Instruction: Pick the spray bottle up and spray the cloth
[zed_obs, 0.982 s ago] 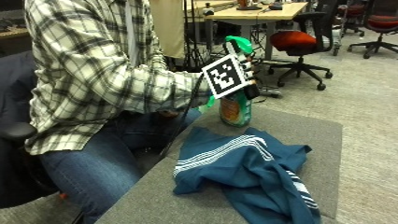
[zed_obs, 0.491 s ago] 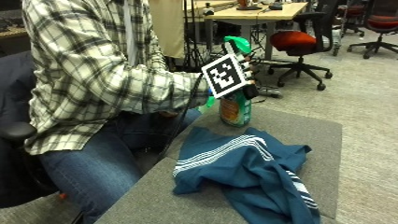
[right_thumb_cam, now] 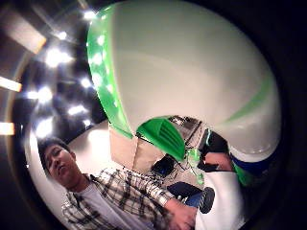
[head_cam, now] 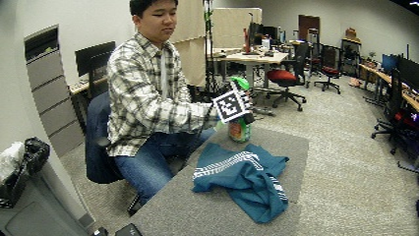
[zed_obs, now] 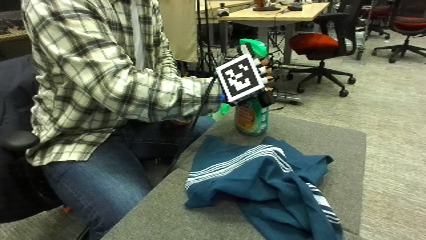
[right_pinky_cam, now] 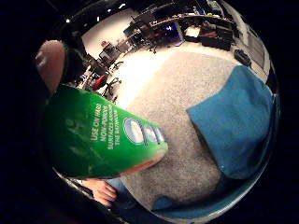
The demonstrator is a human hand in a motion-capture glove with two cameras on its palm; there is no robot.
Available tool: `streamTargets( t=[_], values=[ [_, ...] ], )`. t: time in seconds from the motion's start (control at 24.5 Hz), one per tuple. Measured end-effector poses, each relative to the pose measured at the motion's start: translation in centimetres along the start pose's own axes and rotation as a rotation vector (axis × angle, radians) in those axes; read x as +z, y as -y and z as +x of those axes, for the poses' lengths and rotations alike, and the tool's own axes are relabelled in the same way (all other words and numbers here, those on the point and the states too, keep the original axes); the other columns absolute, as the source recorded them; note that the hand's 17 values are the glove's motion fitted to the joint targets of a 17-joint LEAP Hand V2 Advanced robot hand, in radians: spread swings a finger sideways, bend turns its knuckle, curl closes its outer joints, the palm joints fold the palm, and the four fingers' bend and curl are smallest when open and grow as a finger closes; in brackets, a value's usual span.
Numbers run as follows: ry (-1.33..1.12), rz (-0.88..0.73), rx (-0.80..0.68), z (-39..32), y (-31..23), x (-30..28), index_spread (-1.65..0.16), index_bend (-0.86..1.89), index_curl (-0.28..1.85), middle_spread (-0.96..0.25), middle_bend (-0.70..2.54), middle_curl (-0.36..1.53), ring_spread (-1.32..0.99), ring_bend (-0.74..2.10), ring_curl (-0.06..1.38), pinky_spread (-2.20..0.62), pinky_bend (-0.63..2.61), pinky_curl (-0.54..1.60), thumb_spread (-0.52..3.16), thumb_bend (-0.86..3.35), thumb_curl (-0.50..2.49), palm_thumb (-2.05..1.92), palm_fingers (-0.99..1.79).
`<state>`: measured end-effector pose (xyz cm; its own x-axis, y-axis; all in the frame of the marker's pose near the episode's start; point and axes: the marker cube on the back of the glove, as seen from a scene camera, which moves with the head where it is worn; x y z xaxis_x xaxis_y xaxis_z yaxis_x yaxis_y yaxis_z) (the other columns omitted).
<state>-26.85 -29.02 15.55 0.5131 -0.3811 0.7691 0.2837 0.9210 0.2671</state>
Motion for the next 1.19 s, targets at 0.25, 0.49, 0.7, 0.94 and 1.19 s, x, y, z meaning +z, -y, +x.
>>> streamTargets(
  t=[0.25,0.49,0.7,0.94,1.19],
  values=[
    [-0.067,-0.086,0.024,0.6,-0.7,-1.0,-0.28,0.06,0.47,-0.12,0.36,0.56,-0.12,0.37,0.48,0.08,0.30,0.41,0.69,-0.05,0.70,0.91,0.62],
    [-0.219,-0.211,0.068,1.3,-2.5,-3.4,-0.34,0.03,0.39,-0.11,0.23,0.50,-0.04,0.37,0.48,0.15,0.34,0.42,0.79,-0.07,0.65,0.79,0.11],
    [-0.435,-0.312,0.122,1.2,-5.0,-7.2,-0.36,0.06,0.31,-0.10,0.18,0.45,0.02,0.34,0.42,0.18,0.39,0.39,0.84,-0.05,0.61,0.74,0.02],
    [-0.716,-0.419,0.272,-0.6,-9.0,-12.8,-0.40,0.14,0.29,-0.09,0.11,0.38,0.08,0.26,0.37,0.20,0.47,0.39,0.89,-0.05,0.56,0.64,-0.12],
    [-0.872,-0.388,0.339,-2.3,-11.3,-15.9,-0.40,0.16,0.29,-0.07,0.11,0.33,0.13,0.20,0.34,0.21,0.51,0.39,0.92,-0.04,0.54,0.63,-0.13]
  ],
)
